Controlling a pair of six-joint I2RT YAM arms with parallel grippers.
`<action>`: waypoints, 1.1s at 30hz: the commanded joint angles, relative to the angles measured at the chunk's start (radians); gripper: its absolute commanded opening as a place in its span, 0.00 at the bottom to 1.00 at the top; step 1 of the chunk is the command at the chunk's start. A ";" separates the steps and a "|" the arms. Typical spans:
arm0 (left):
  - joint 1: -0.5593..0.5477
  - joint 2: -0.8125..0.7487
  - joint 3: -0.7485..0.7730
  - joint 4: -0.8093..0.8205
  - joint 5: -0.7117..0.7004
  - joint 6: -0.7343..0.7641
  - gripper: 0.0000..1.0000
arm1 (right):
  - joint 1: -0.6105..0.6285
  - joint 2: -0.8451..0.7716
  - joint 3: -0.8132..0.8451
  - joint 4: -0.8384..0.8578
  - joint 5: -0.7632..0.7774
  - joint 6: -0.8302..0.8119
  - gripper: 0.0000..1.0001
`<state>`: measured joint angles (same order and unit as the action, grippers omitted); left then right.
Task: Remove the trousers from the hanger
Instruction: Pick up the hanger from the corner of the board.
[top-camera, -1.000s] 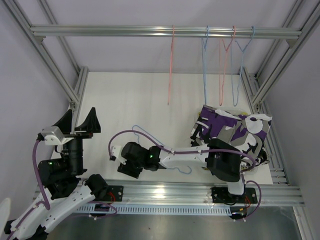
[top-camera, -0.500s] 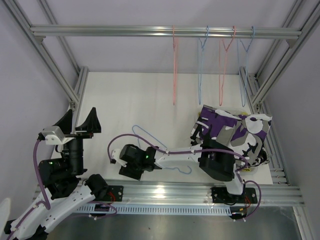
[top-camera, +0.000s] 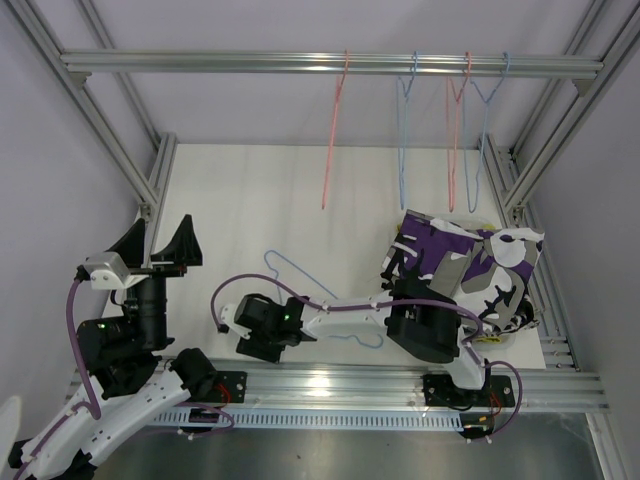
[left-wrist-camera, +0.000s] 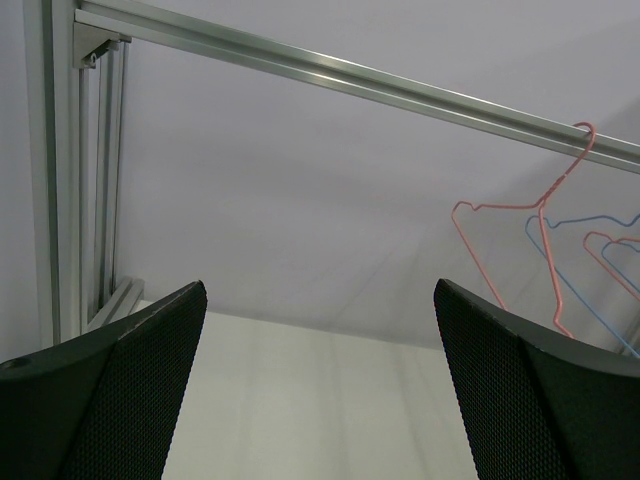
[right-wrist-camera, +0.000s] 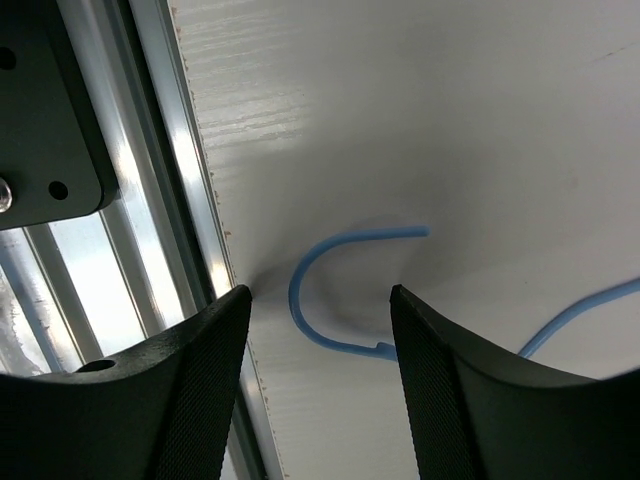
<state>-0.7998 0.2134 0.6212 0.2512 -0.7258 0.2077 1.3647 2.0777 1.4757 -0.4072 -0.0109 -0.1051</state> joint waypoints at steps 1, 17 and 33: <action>0.011 0.006 0.025 0.007 0.022 -0.016 1.00 | 0.008 0.035 0.064 -0.042 0.011 -0.004 0.61; 0.011 0.000 0.026 0.005 0.025 -0.021 0.99 | -0.006 0.127 0.169 -0.199 -0.029 -0.015 0.29; 0.013 -0.012 0.026 0.005 0.022 -0.021 0.99 | -0.013 0.102 0.176 -0.217 -0.032 0.024 0.00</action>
<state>-0.7998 0.2131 0.6212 0.2504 -0.7258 0.2066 1.3571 2.1674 1.6386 -0.5598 -0.0425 -0.1009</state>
